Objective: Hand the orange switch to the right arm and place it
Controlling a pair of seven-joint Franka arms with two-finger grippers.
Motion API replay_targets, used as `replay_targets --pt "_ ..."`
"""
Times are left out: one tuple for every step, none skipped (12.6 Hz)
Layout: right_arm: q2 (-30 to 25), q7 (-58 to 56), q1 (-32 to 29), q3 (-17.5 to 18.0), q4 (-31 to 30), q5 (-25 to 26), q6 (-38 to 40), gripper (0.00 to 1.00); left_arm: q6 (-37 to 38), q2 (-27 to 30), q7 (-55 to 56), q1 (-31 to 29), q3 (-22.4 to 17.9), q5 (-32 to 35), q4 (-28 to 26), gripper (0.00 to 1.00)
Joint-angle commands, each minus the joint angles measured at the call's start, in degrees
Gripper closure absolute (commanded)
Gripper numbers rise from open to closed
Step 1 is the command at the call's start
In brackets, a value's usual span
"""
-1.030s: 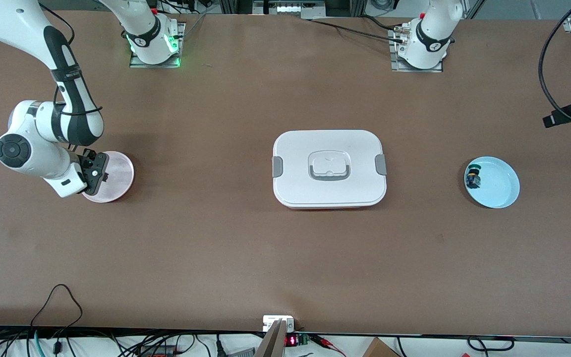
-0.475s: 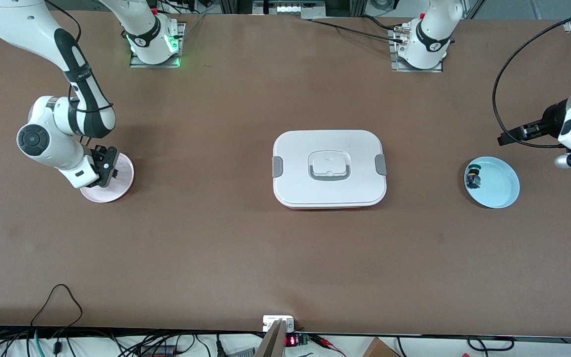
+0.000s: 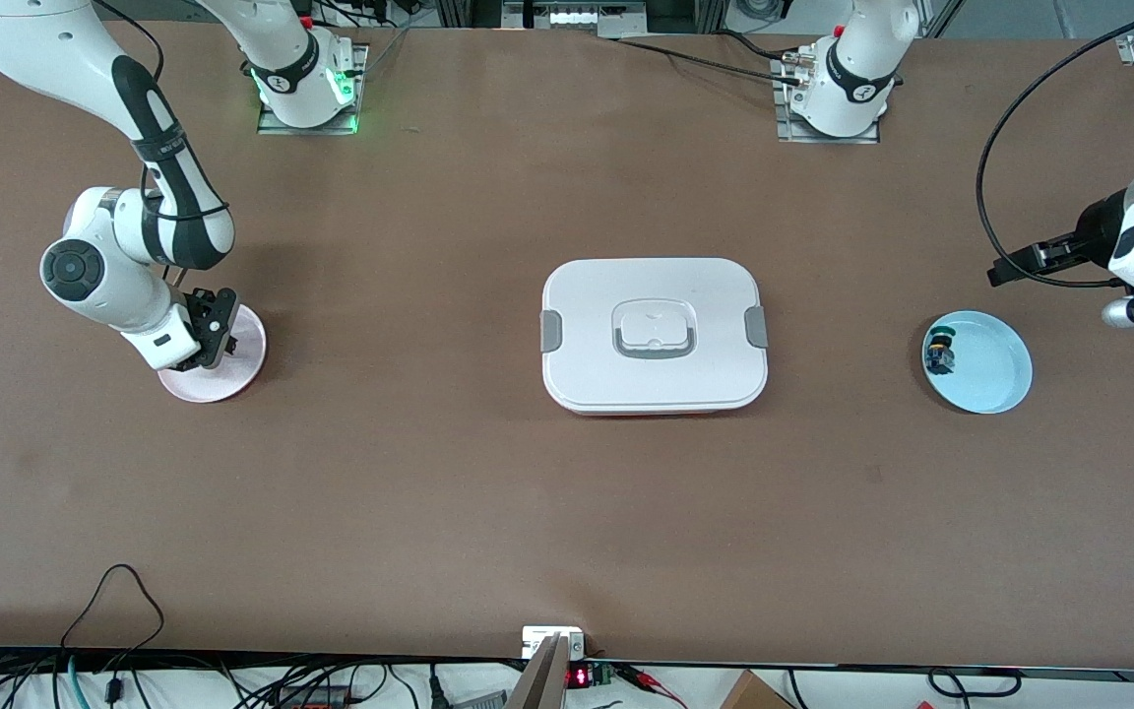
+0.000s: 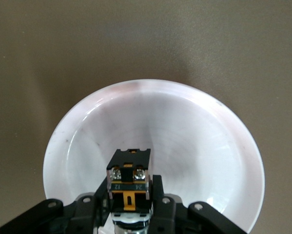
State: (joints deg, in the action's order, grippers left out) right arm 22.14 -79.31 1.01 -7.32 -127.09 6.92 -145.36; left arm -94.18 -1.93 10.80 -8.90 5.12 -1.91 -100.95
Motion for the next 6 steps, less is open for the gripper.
replay_targets --pt "-0.52 -0.76 -1.1 0.55 -2.02 0.99 -2.73 0.9 0.13 1.23 0.27 -0.07 0.6 1.73 0.05 0.0" --pt "-0.52 -1.1 -1.1 0.55 -2.11 0.99 -2.73 0.9 0.13 1.23 0.27 -0.16 0.6 1.65 0.14 0.0" --pt "-0.52 -2.67 -1.1 0.55 -2.11 0.99 -2.73 0.89 0.13 1.23 0.27 -0.07 0.6 1.73 0.23 0.0" --pt "-0.78 -3.65 -1.1 0.55 -2.11 0.91 -2.91 0.81 0.22 1.23 0.36 -0.07 0.68 1.56 0.67 0.0" --pt "-1.05 -3.57 -1.1 0.55 -2.02 0.82 -2.91 0.48 0.48 1.23 0.36 -0.07 0.95 1.56 1.11 0.0" --pt "-1.22 -3.83 -1.18 0.55 -2.02 0.82 -3.0 0.03 0.75 1.23 0.36 -0.07 1.04 1.56 1.37 0.0"
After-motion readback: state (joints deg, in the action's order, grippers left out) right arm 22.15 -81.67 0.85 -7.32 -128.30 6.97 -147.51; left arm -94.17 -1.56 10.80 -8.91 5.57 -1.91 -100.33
